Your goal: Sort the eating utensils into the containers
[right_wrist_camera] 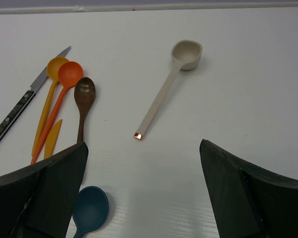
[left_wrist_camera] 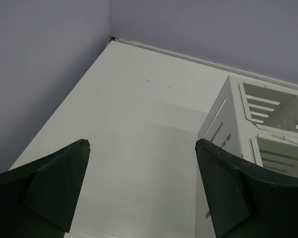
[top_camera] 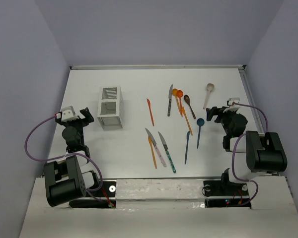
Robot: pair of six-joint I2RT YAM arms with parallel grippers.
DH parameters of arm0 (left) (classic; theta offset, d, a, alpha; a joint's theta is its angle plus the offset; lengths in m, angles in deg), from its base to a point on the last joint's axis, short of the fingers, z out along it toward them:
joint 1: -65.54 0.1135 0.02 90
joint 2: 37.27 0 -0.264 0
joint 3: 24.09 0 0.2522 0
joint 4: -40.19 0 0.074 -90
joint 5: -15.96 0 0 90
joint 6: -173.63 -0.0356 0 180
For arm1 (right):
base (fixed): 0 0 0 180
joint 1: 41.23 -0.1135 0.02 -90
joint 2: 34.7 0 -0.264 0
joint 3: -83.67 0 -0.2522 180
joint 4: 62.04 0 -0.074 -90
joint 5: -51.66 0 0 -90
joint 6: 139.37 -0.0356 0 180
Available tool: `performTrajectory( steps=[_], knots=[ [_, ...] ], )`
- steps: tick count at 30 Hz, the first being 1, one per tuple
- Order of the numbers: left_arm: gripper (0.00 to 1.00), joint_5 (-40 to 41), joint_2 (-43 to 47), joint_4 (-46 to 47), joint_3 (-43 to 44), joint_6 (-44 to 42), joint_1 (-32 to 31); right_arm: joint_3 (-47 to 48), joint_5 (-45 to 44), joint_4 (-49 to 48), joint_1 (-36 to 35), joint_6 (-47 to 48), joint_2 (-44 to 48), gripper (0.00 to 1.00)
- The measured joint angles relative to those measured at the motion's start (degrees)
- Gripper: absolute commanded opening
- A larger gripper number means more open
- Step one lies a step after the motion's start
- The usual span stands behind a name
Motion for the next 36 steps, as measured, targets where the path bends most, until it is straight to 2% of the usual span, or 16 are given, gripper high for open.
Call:
performTrajectory(
  steps=[12,14,18,22,23,25,28,36],
  knots=[
    [0.99,-0.79,2.01,0.31,-1.84,-0.02,0.00,0.24,0.02,0.72,0.00,0.00,0.11,0.99],
    [0.99,-1.49,2.14,0.24,-2.25,-0.17,0.00,2.64,0.00,8.50,-0.02,0.04,2.12,0.94],
    [0.99,-2.47,2.16,0.35,-2.29,-0.61,0.00,14.23,0.00,25.14,-0.02,-1.84,8.41,0.71],
    [0.99,-2.75,2.19,0.46,-2.29,-0.81,0.00,35.56,-4.37,42.62,-0.02,-6.56,7.87,0.57],
    [0.99,-2.78,2.19,0.48,-2.29,-0.85,0.00,38.25,-4.98,44.52,-0.02,-7.02,6.93,0.56],
    [0.99,-2.89,2.19,0.46,-2.29,-0.90,0.00,47.67,-7.76,51.93,-0.02,-9.20,1.99,0.56],
    [0.99,-2.91,2.21,0.44,-2.29,-0.92,0.00,54.95,-10.62,59.84,-0.31,-11.15,-5.95,0.58],
    [0.99,-2.95,2.21,0.48,-2.29,-0.94,0.00,58.60,-18.29,76.17,-5.46,-12.44,-21.66,0.59]
  ],
)
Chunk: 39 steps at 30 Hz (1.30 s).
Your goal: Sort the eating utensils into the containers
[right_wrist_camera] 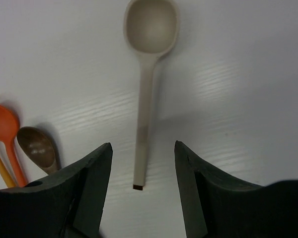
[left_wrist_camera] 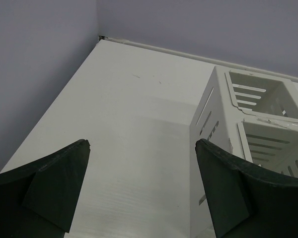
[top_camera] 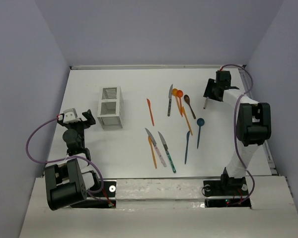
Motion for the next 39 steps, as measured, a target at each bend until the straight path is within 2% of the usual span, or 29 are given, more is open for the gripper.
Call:
performTrajectory(
  steps=[4,10,11,19,22,23,25,34,39],
  knots=[
    [0.99,0.00,0.00,0.00,0.00,0.00,0.00,4.61,-1.86,3.41,-2.78,-0.63,-4.57,0.56],
    [0.99,0.00,0.00,0.00,0.00,-0.02,0.00,11.67,-5.46,5.95,-2.75,-1.55,-9.51,0.52],
    [0.99,0.00,0.00,0.00,0.00,0.00,0.00,12.44,-5.92,6.10,-2.75,-1.55,-10.32,0.48],
    [0.99,-0.02,-0.02,0.00,0.00,-0.02,0.00,15.82,-7.69,9.33,-2.84,-1.33,-15.52,0.47],
    [0.99,-0.04,-0.02,0.00,0.00,-0.02,0.00,16.17,-7.65,10.01,-2.86,-1.29,-15.52,0.29],
    [0.99,-0.04,-0.02,0.00,0.00,-0.02,0.00,16.17,-7.61,10.32,-2.89,-1.07,-15.52,0.14],
    [0.99,-0.07,-0.02,0.00,0.00,-0.02,0.00,16.20,-7.65,10.99,-2.91,-1.29,-15.56,0.00],
    [0.99,-0.13,0.00,0.00,0.00,-0.02,0.00,17.09,-8.11,12.50,-3.32,0.68,-14.62,0.00],
    [0.99,-0.17,-0.02,0.00,0.00,-0.02,0.00,13.81,-7.15,8.02,-7.56,5.75,-3.69,0.00]
  ],
)
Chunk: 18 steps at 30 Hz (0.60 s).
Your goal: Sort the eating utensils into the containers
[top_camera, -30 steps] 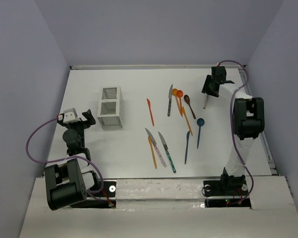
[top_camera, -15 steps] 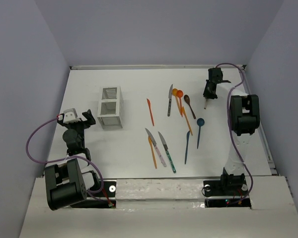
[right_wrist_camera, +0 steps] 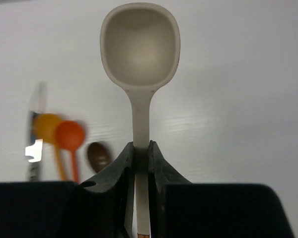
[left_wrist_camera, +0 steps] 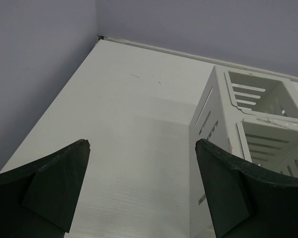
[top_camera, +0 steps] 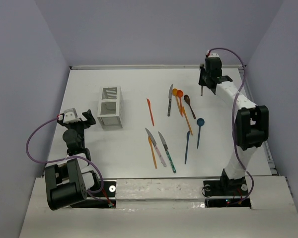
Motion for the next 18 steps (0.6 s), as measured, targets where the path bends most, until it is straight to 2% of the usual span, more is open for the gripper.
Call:
performTrajectory(
  steps=[1,2,4,8,11,16,18],
  knots=[
    [0.99,0.02,0.02,0.00,0.00,0.00,0.00,-0.87,0.74,-1.88,-1.55,1.18,2.99,0.00],
    [0.99,0.00,0.00,0.00,0.00,0.00,0.00,-1.46,1.64,-5.92,-5.75,3.32,8.61,0.00],
    [0.99,0.00,0.02,-0.02,0.00,0.00,0.00,-1.33,3.10,-13.27,-12.59,6.14,13.88,0.00],
    [0.99,0.02,0.00,-0.02,0.00,0.02,0.00,2.97,10.84,-30.64,-28.87,12.39,17.07,0.00],
    [0.99,0.09,0.00,0.00,0.00,0.02,0.00,11.89,18.27,-41.70,-37.35,15.08,9.49,0.00],
    [0.99,0.22,0.02,0.00,0.00,0.04,0.11,31.80,26.34,-46.97,-40.68,16.96,-12.07,0.00],
    [0.99,0.26,0.00,-0.02,0.00,0.04,0.11,36.85,27.85,-47.19,-40.83,16.92,-19.67,0.00]
  ],
)
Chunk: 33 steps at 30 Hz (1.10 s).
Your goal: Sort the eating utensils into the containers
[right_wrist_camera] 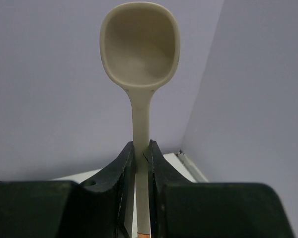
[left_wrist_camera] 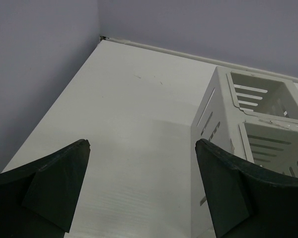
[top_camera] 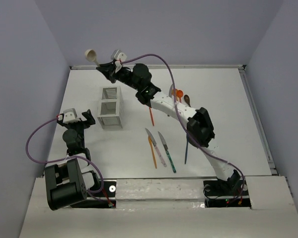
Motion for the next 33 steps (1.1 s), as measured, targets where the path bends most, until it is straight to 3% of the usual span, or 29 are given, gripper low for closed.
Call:
performTrajectory(
  steps=[3,8,19,26,28,33],
  knots=[
    [0.99,0.00,0.00,0.00,0.00,0.00,0.07,6.12,1.36,0.15,-0.04,-0.52,-10.78,0.00],
    [0.99,0.00,0.00,0.02,0.02,0.00,0.17,9.84,1.95,0.57,-0.04,-1.03,-19.89,0.00],
    [0.99,-1.31,1.09,-0.28,-0.90,-0.04,0.24,4.68,1.64,-4.35,-0.04,-1.27,-19.52,0.00],
    [0.99,-1.97,13.40,-9.57,4.39,-2.27,0.26,-3.69,0.92,-7.30,-0.04,-2.12,-18.03,0.00],
    [0.99,-2.62,17.88,-16.83,8.98,-4.98,0.26,-4.76,0.83,-7.54,-0.04,-2.14,-17.29,0.06],
    [0.99,-2.99,25.99,-33.29,18.75,-11.47,0.26,-7.04,0.79,-7.74,-0.04,-2.27,-16.02,0.33]
  ],
)
